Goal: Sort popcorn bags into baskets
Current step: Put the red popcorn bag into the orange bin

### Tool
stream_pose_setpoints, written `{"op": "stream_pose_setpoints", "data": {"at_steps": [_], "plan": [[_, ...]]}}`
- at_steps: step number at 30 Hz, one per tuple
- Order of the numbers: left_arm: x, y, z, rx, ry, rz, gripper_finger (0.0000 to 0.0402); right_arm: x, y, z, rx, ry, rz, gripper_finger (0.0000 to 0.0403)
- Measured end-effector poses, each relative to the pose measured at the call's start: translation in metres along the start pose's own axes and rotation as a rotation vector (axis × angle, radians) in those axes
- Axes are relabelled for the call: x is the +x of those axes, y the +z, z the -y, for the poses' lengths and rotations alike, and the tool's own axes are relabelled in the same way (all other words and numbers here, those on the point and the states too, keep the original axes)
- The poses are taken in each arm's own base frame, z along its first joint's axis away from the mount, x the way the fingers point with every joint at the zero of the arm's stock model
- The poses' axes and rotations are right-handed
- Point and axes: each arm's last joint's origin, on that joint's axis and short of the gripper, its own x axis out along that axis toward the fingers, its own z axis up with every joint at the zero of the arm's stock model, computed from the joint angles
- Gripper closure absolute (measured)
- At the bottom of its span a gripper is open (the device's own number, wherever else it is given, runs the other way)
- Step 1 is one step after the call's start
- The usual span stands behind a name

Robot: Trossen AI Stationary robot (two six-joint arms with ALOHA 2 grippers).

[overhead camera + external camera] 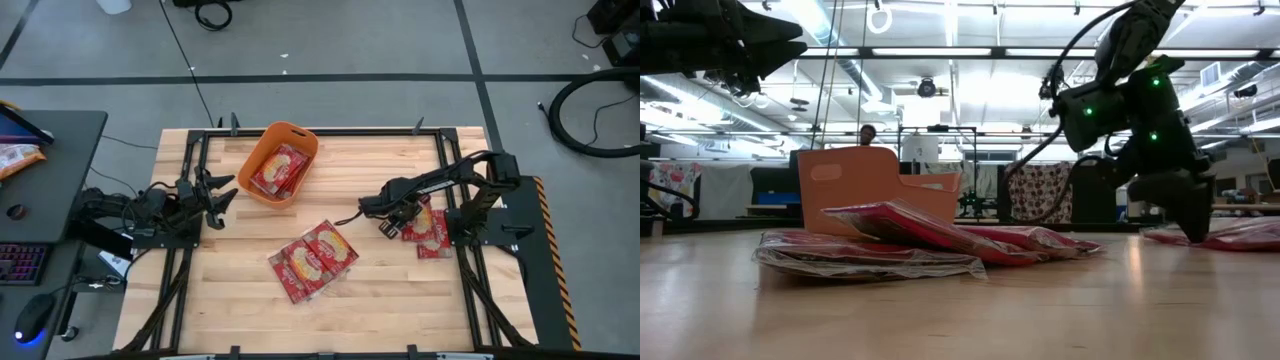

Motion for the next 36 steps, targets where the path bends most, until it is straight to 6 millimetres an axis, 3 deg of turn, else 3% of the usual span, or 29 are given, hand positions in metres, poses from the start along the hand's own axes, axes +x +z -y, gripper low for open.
{"op": "stream_pose_setpoints", "data": {"at_steps": [8,10,15,28,32,36], "plan": [[0.000,0.000,0.000,0.000,0.000,0.001,0.0208,-0.004,-0.004,-0.009,-0.094,-0.006,0.045,0.0382],[0.000,0.000,0.000,0.000,0.000,0.001,0.0208,-0.005,-0.005,-0.011,-0.106,-0.011,0.058,0.0395],[0.000,0.000,0.000,0.000,0.000,0.002,0.0208,-0.020,-0.006,-0.022,-0.144,-0.020,0.133,0.0396],[0.000,0.000,0.000,0.002,0.000,0.002,0.0208,-0.085,-0.008,-0.056,-0.366,-0.106,0.527,0.0400],[0.000,0.000,0.000,0.008,0.000,0.004,0.0208,-0.095,-0.008,-0.057,-0.292,-0.041,0.500,0.0381],[0.000,0.000,0.000,0.023,-0.012,0.002,0.0208,-0.093,-0.011,-0.054,-0.207,0.018,0.397,0.0329]]}}
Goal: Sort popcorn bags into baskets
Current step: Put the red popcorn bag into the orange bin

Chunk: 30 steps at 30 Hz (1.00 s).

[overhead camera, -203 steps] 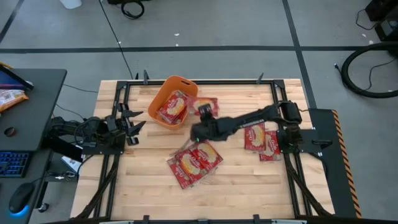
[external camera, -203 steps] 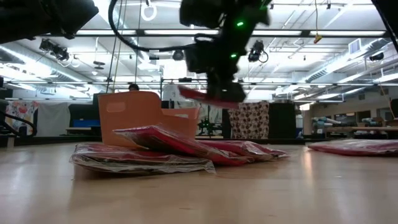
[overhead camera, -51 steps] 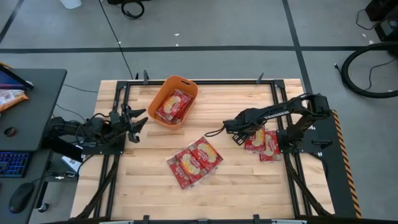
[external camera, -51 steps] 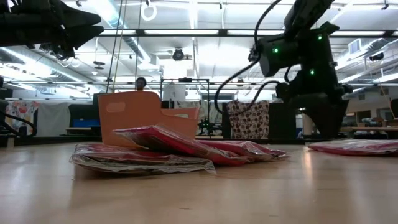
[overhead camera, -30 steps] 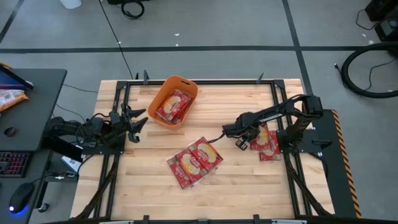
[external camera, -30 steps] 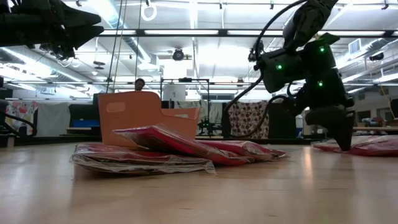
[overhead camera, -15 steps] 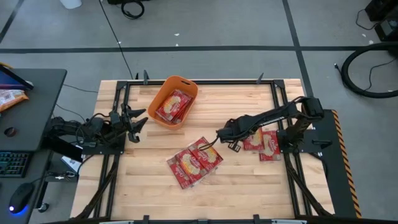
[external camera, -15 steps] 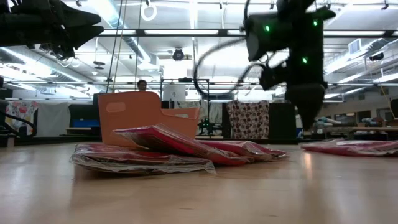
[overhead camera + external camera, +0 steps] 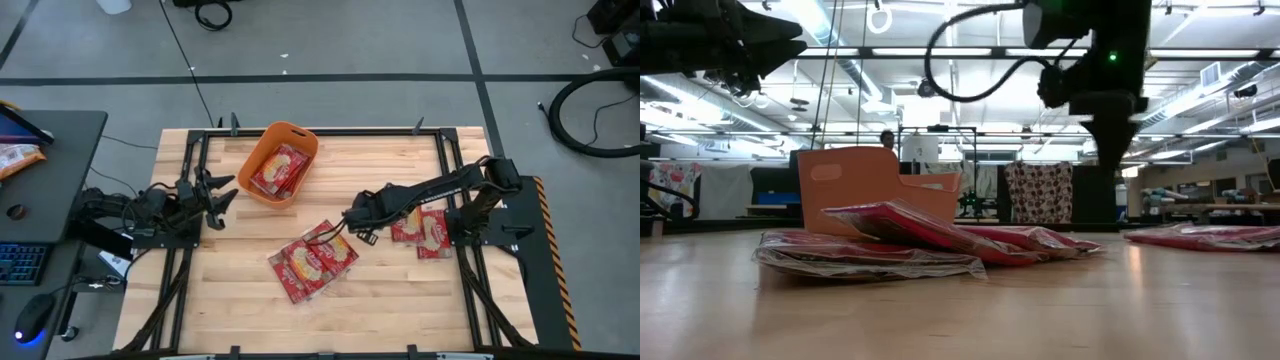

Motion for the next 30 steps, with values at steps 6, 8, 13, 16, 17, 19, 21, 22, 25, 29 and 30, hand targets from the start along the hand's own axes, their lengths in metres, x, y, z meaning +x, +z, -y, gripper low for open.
{"op": "stream_pose_setpoints", "data": {"at_steps": [6,8,13,16,17,19,21,22,25,29,30], "plan": [[0.000,-0.001,0.000,0.001,-0.005,-0.011,0.0208,0.017,-0.011,0.005,0.227,-0.004,-0.114,0.0243],[0.000,-0.001,0.000,0.000,-0.005,-0.012,0.0208,0.023,-0.015,0.006,0.291,-0.013,-0.127,0.0222],[0.000,-0.003,0.000,-0.036,-0.006,-0.023,0.0208,0.037,-0.019,0.014,0.392,-0.062,-0.149,0.0189],[0.000,-0.003,0.001,-0.047,-0.007,-0.028,0.0208,0.050,-0.021,0.021,0.429,-0.093,-0.149,0.0182],[0.000,-0.004,0.001,-0.052,-0.007,-0.034,0.0208,0.054,-0.023,0.023,0.443,-0.095,-0.149,0.0182],[0.000,-0.006,0.001,-0.049,-0.015,-0.053,0.0208,0.065,-0.024,0.026,0.475,-0.083,-0.143,0.0183],[0.000,-0.008,0.001,-0.049,-0.025,-0.069,0.0208,0.072,-0.026,0.029,0.501,-0.075,-0.163,0.0186],[0.000,-0.008,0.002,-0.047,-0.032,-0.074,0.0208,0.075,-0.027,0.030,0.513,-0.066,-0.174,0.0188],[0.000,-0.009,0.002,-0.036,-0.049,-0.078,0.0208,0.079,-0.029,0.031,0.547,-0.040,-0.179,0.0197],[-0.001,-0.010,0.003,-0.029,-0.083,-0.090,0.0208,0.082,-0.033,0.030,0.541,-0.041,-0.183,0.0225],[-0.001,-0.011,0.004,-0.028,-0.105,-0.094,0.0208,0.082,-0.033,0.029,0.528,-0.038,-0.182,0.0236]]}}
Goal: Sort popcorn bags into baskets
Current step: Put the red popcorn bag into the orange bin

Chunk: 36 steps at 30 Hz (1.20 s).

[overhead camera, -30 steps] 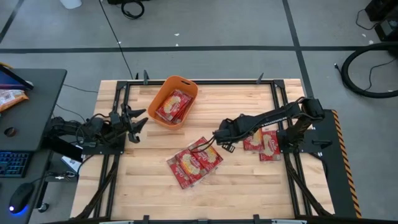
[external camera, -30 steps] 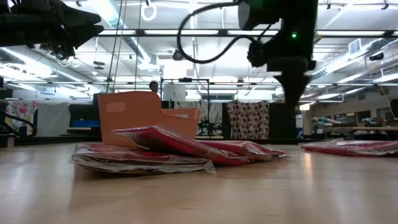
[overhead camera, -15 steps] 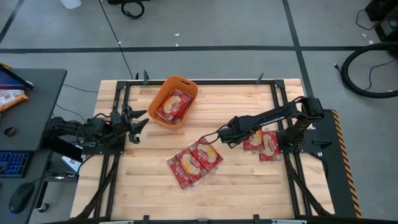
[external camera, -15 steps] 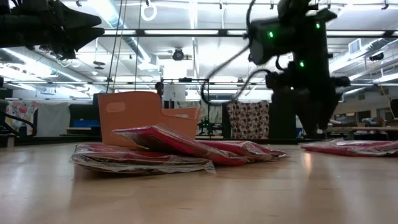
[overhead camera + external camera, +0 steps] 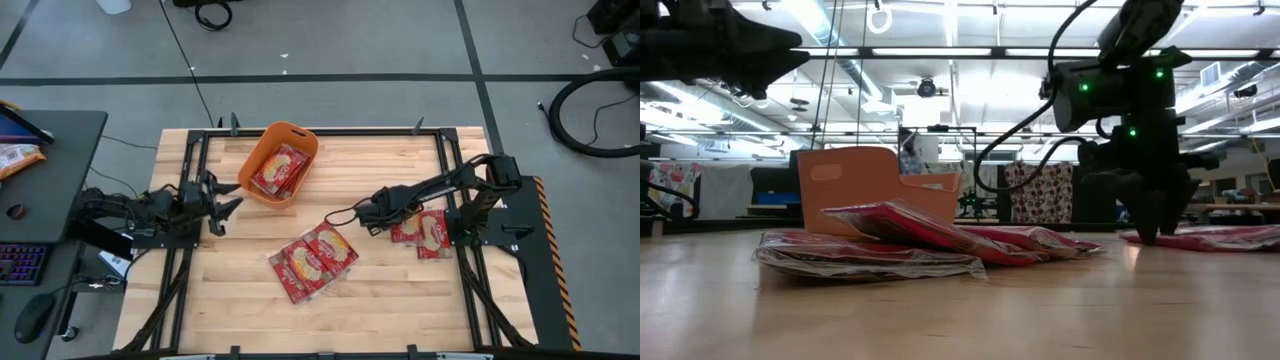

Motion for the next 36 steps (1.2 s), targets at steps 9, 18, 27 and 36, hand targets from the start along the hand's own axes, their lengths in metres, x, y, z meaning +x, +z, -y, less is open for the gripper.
{"op": "stream_pose_setpoints", "data": {"at_steps": [9,18,27,36], "plan": [[-0.001,-0.002,0.007,0.095,-0.255,-0.002,0.0208,-0.006,-0.002,-0.009,-0.141,0.060,-0.011,0.0384],[-0.001,-0.003,0.007,0.041,-0.236,-0.017,0.0208,-0.041,-0.001,-0.036,-0.183,0.173,0.111,0.0398],[-0.002,-0.010,0.008,-0.021,-0.282,-0.100,0.0208,-0.100,0.013,-0.063,-0.418,0.198,0.514,0.0398],[-0.002,-0.014,0.008,0.093,-0.292,-0.126,0.0208,-0.130,0.049,-0.076,-0.663,0.210,0.789,0.0398]]}}
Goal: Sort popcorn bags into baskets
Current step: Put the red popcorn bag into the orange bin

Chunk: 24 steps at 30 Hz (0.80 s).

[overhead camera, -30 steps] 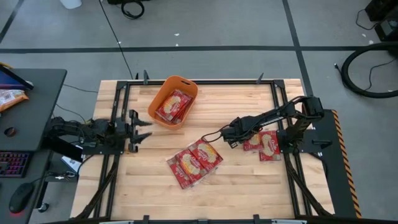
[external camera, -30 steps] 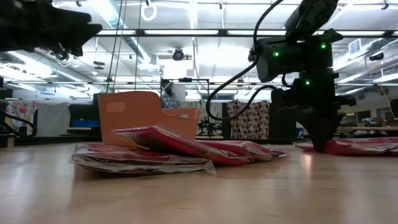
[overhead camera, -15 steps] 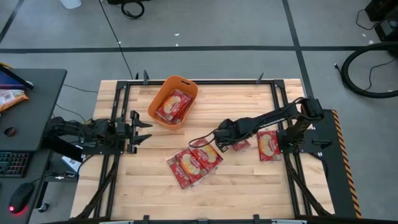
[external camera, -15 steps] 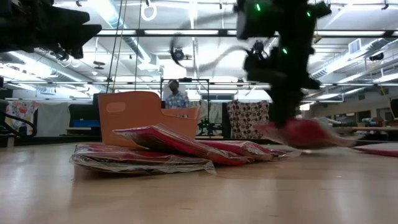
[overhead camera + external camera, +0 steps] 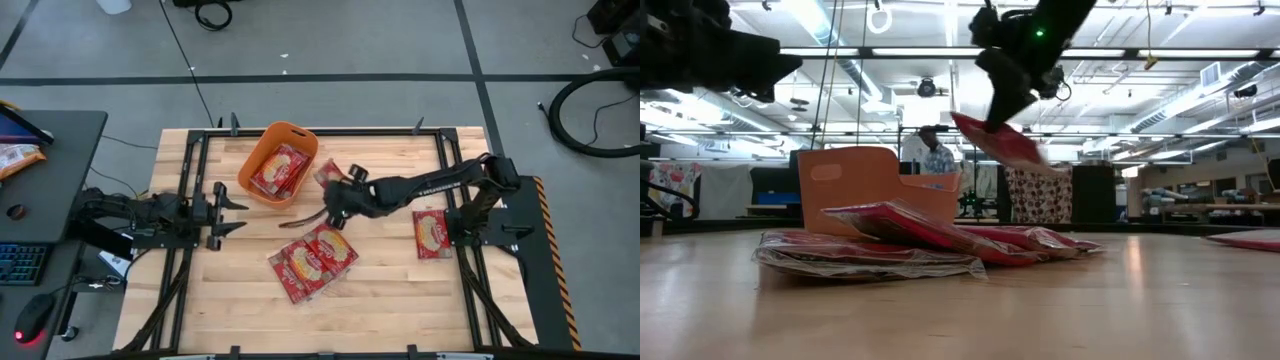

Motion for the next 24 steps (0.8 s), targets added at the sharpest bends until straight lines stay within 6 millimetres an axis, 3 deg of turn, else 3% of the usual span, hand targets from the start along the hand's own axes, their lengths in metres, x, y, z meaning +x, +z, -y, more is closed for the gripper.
{"op": "stream_pose_setpoints", "data": {"at_steps": [5,12,17,24], "plan": [[0.000,-0.002,0.004,0.100,-0.130,-0.006,0.0208,0.013,0.023,0.019,-0.194,0.039,0.148,0.0398],[-0.001,0.002,0.007,0.059,-0.255,0.046,0.0208,0.031,0.051,0.045,-0.449,0.120,0.417,0.0398],[-0.002,0.018,0.004,-0.134,-0.216,0.187,0.0208,0.063,0.053,0.050,-0.622,0.135,0.501,0.0398],[-0.001,0.018,0.003,-0.447,-0.177,0.162,0.0208,0.107,0.051,0.064,-0.711,0.187,0.536,0.0398]]}}
